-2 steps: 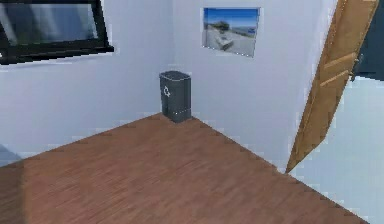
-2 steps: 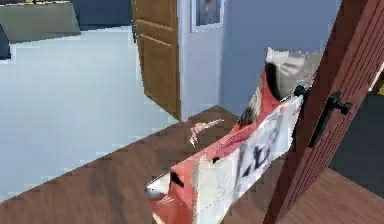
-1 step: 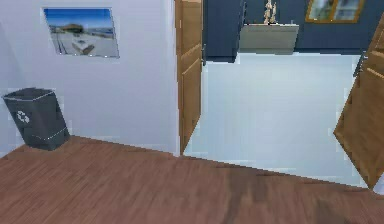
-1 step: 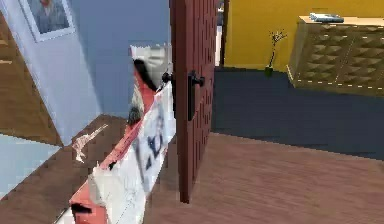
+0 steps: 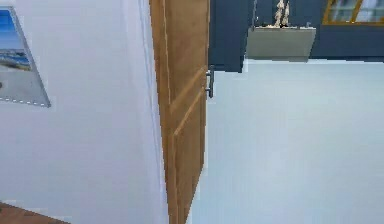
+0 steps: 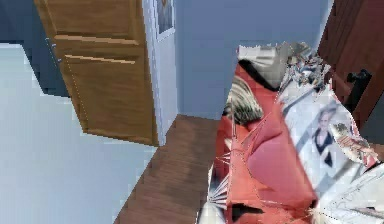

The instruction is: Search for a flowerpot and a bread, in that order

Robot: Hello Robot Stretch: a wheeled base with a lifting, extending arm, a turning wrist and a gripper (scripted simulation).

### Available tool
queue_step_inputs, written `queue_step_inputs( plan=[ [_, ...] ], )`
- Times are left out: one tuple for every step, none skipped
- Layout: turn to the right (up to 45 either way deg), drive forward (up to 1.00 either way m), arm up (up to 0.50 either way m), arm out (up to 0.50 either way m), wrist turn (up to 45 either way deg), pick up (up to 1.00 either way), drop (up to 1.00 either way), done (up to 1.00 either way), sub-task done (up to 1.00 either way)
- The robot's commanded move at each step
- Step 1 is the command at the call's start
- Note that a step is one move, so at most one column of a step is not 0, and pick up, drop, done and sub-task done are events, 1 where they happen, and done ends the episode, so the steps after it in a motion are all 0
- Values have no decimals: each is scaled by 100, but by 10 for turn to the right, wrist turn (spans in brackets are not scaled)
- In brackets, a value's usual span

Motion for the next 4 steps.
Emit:
queue_step_inputs(
  plan=[
    [0, 20, 0, 0, 0, 0, 0, 0, 0],
    [300, 0, 0, 0, 0, 0, 0, 0, 0],
    [0, 100, 0, 0, 0, 0, 0, 0, 0],
    [90, 0, 0, 0, 0, 0, 0, 0, 0]
  ],
)
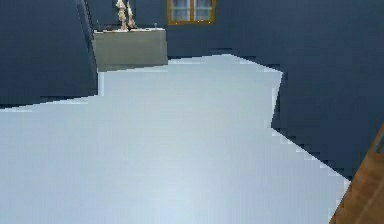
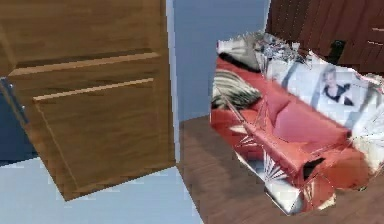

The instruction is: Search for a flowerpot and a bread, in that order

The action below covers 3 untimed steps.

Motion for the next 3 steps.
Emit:
queue_step_inputs(
  plan=[
    [0, 15, 0, 0, 0, 0, 0, 0, 0],
    [-180, 0, 0, 0, 0, 0, 0, 0, 0],
    [0, 100, 0, 0, 0, 0, 0, 0, 0]
  ],
)
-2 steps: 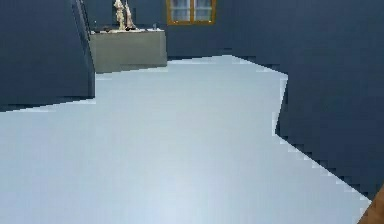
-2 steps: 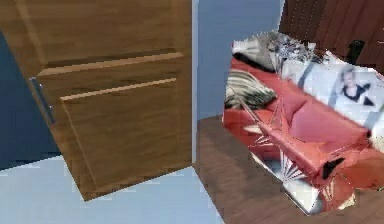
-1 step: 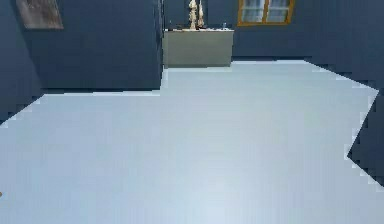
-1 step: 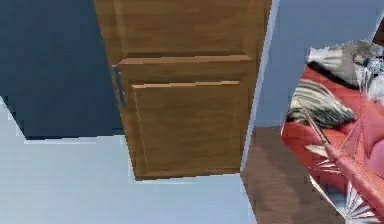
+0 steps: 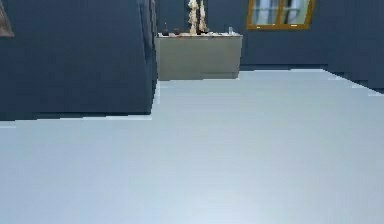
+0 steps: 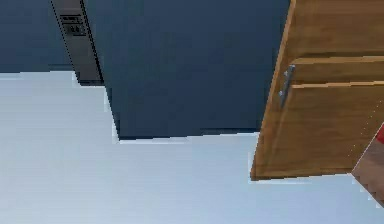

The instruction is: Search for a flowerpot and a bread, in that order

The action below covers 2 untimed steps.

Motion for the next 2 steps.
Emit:
queue_step_inputs(
  plan=[
    [0, 100, 0, 0, 0, 0, 0, 0, 0],
    [0, 100, 0, 0, 0, 0, 0, 0, 0]
  ],
)
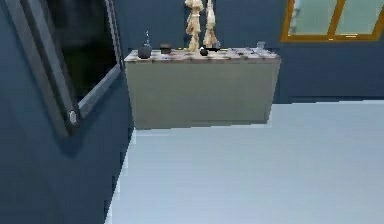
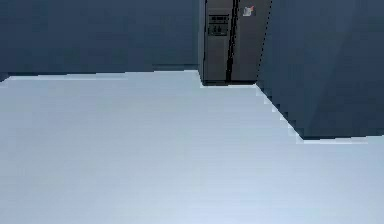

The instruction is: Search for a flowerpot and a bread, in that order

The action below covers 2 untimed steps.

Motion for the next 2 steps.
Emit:
queue_step_inputs(
  plan=[
    [-30, 0, 0, 0, 0, 0, 0, 0, 0],
    [60, 0, 0, 0, 0, 0, 0, 0, 0]
  ],
)
